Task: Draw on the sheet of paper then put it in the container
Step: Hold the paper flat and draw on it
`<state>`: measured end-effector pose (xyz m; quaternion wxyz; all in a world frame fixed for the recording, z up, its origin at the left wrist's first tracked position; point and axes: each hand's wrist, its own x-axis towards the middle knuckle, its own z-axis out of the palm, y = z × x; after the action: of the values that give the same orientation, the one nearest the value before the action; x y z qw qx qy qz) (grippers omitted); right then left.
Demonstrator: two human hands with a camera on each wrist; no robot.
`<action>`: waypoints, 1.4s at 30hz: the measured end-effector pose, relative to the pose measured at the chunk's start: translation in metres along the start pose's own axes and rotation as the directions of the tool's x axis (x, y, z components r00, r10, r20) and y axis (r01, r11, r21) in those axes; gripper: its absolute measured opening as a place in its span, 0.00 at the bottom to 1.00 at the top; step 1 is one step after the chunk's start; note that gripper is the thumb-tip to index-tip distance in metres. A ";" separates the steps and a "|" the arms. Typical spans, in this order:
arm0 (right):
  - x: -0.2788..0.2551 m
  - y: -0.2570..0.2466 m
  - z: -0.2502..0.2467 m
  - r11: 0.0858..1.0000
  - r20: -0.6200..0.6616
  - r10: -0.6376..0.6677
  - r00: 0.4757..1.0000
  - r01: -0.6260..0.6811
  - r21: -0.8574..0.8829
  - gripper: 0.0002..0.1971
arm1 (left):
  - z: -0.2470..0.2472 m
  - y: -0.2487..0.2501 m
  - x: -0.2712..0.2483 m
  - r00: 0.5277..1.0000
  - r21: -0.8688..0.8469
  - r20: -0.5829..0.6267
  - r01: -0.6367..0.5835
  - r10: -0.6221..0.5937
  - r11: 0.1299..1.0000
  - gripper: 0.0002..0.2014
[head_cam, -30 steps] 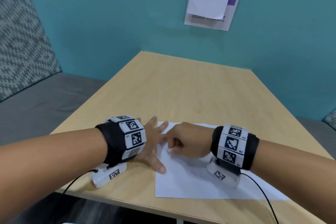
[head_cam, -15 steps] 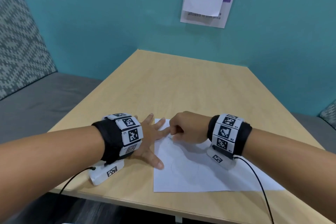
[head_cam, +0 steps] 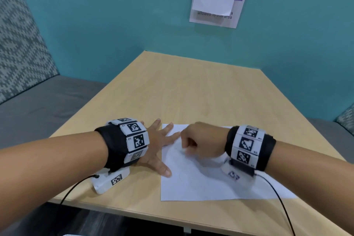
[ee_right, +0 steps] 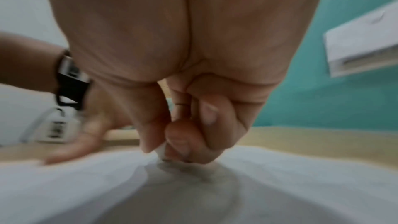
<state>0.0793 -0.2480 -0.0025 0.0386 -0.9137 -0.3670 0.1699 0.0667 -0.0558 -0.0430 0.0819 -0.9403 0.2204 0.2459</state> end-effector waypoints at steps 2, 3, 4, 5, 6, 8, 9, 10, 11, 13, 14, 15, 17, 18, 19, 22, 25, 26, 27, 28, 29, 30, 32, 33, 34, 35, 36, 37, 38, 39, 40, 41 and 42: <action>0.002 0.009 -0.007 0.998 -0.035 0.058 0.998 -0.057 0.026 0.11 | 0.000 0.001 0.000 1.000 0.013 -0.004 0.005 -0.005 1.000 0.60; 0.000 0.006 -0.004 0.999 -0.018 0.045 0.999 -0.045 0.022 0.11 | -0.001 0.001 0.000 1.000 0.006 -0.005 0.003 -0.003 1.000 0.60; -0.002 0.000 0.003 1.000 0.014 0.006 1.000 -0.006 0.020 0.10 | -0.001 0.001 -0.001 1.000 0.001 0.000 0.001 -0.001 1.000 0.60; -0.007 -0.009 0.008 0.999 0.046 -0.033 0.998 0.031 0.036 0.08 | -0.001 0.000 0.000 1.000 0.001 0.004 -0.001 0.001 1.000 0.60; -0.012 -0.016 0.011 0.996 0.069 -0.063 0.996 0.059 0.060 0.07 | -0.002 0.000 0.000 1.000 0.007 0.009 0.001 -0.001 1.000 0.60; -0.010 -0.010 0.007 0.999 0.050 -0.043 0.998 0.042 0.028 0.08 | -0.003 0.001 -0.001 1.000 0.006 0.011 0.002 -0.002 1.000 0.60; -0.005 0.000 0.000 1.000 0.021 0.005 1.000 -0.005 0.005 0.09 | -0.003 0.002 -0.002 1.000 0.004 0.009 0.003 -0.003 1.000 0.60; -0.002 0.008 -0.005 0.998 -0.005 0.051 0.999 -0.051 0.020 0.10 | -0.003 0.002 -0.003 1.000 0.003 0.011 0.008 -0.009 1.000 0.60; -0.002 0.013 -0.007 0.996 -0.019 0.077 0.997 -0.076 0.037 0.10 | -0.003 0.002 -0.002 1.000 0.004 0.010 0.011 -0.012 1.000 0.60; -0.005 0.006 0.001 0.999 0.004 0.039 0.999 -0.039 0.023 0.10 | -0.002 0.001 -0.002 1.000 0.005 0.005 0.006 -0.006 1.000 0.60; -0.009 -0.003 0.007 1.000 0.039 -0.002 0.999 0.002 0.014 0.10 | -0.002 0.001 -0.001 1.000 0.001 0.006 0.003 -0.003 1.000 0.61; -0.014 -0.011 0.011 0.999 0.064 -0.033 0.997 0.032 0.029 0.09 | -0.001 0.000 -0.001 1.000 -0.002 0.008 0.002 -0.002 1.000 0.61; -0.011 -0.005 0.008 1.000 0.039 -0.028 0.999 0.028 0.009 0.09 | -0.001 0.000 -0.001 1.000 0.000 0.011 0.004 -0.004 1.000 0.60; -0.006 0.006 0.002 1.000 0.006 0.028 1.000 -0.028 -0.015 0.10 | -0.001 0.000 0.000 1.000 0.002 0.007 0.004 -0.004 1.000 0.60; -0.003 0.015 -0.005 0.996 -0.021 0.088 0.996 -0.088 0.002 0.10 | -0.001 0.000 0.000 1.000 0.002 0.004 0.005 -0.005 1.000 0.60; -0.005 0.013 -0.003 0.996 -0.005 0.078 0.997 -0.078 0.032 0.12 | -0.001 -0.001 0.001 1.000 -0.012 0.011 0.009 -0.009 1.000 0.61; -0.017 -0.012 0.013 0.999 0.071 -0.050 0.996 0.049 0.018 0.08 | -0.001 -0.001 0.001 1.000 -0.017 0.020 0.003 -0.003 1.000 0.61; -0.015 -0.010 0.012 0.999 0.061 -0.045 0.997 0.045 -0.001 0.08 | -0.001 -0.001 0.001 1.000 -0.012 0.019 0.003 -0.003 1.000 0.60; -0.010 -0.001 0.007 1.000 0.038 -0.013 0.999 0.014 -0.023 0.09 | -0.001 -0.001 0.000 1.000 -0.009 0.014 0.003 -0.003 1.000 0.60; -0.006 0.010 0.001 0.999 0.004 0.042 0.999 -0.042 -0.018 0.10 | -0.001 -0.001 -0.001 1.000 -0.011 0.009 0.006 -0.006 1.000 0.60; -0.004 0.019 -0.004 0.997 -0.020 0.081 0.997 -0.081 0.008 0.09 | -0.001 -0.001 -0.001 1.000 -0.016 0.005 0.008 -0.008 1.000 0.60; -0.004 0.021 -0.004 0.996 -0.027 0.090 0.996 -0.089 0.023 0.08 | -0.001 0.000 -0.001 1.000 -0.021 0.003 0.008 -0.008 1.000 0.60; -0.009 0.005 0.004 1.000 0.015 0.026 1.000 -0.026 0.010 0.09 | -0.001 0.000 -0.001 1.000 -0.020 0.004 0.006 -0.006 1.000 0.61; -0.014 -0.008 0.010 0.999 0.060 -0.033 0.998 0.033 0.004 0.09 | -0.001 -0.001 0.000 1.000 -0.014 0.002 0.004 -0.003 1.000 0.61; -0.017 -0.016 0.015 0.998 0.093 -0.067 0.993 0.066 0.018 0.08 | -0.001 -0.001 0.001 1.000 -0.008 0.000 0.001 -0.001 1.000 0.60; -0.017 -0.016 0.015 0.997 0.095 -0.074 0.993 0.073 0.018 0.09 | -0.001 -0.001 0.001 1.000 -0.003 -0.001 -0.001 0.001 1.000 0.60; -0.012 -0.009 0.011 0.999 0.073 -0.048 0.996 0.048 0.002 0.10 | -0.001 -0.002 0.001 1.000 -0.002 -0.003 -0.001 0.001 1.000 0.60; -0.006 0.003 0.004 1.000 0.029 0.001 1.000 -0.001 -0.011 0.10 | -0.001 -0.001 0.001 1.000 -0.010 -0.006 0.000 0.000 1.000 0.60; -0.004 0.013 -0.003 0.998 -0.008 0.056 0.998 -0.056 0.009 0.10 | -0.001 -0.001 0.000 1.000 -0.027 -0.009 0.003 -0.003 1.000 0.60; -0.002 0.020 -0.006 0.996 -0.028 0.083 0.996 -0.082 0.026 0.09 | -0.001 -0.001 0.000 1.000 -0.040 -0.012 0.004 -0.004 0.999 0.60; -0.003 0.020 -0.004 0.996 -0.030 0.081 0.996 -0.081 0.028 0.09 | -0.001 -0.001 -0.001 1.000 -0.045 -0.013 0.004 -0.005 0.999 0.60; -0.004 0.014 0.001 0.999 -0.010 0.046 0.999 -0.046 0.011 0.09 | -0.001 -0.001 -0.001 1.000 -0.041 -0.012 0.004 -0.005 0.999 0.60; -0.007 0.005 0.006 1.000 0.027 0.005 1.000 -0.005 0.009 0.09 | -0.001 -0.001 0.000 1.000 -0.032 -0.010 0.002 -0.002 0.999 0.61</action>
<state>0.0759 -0.2567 -0.0076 0.0374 -0.9122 -0.3643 0.1838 0.0677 -0.0554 -0.0424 0.0661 -0.9430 0.2159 0.2445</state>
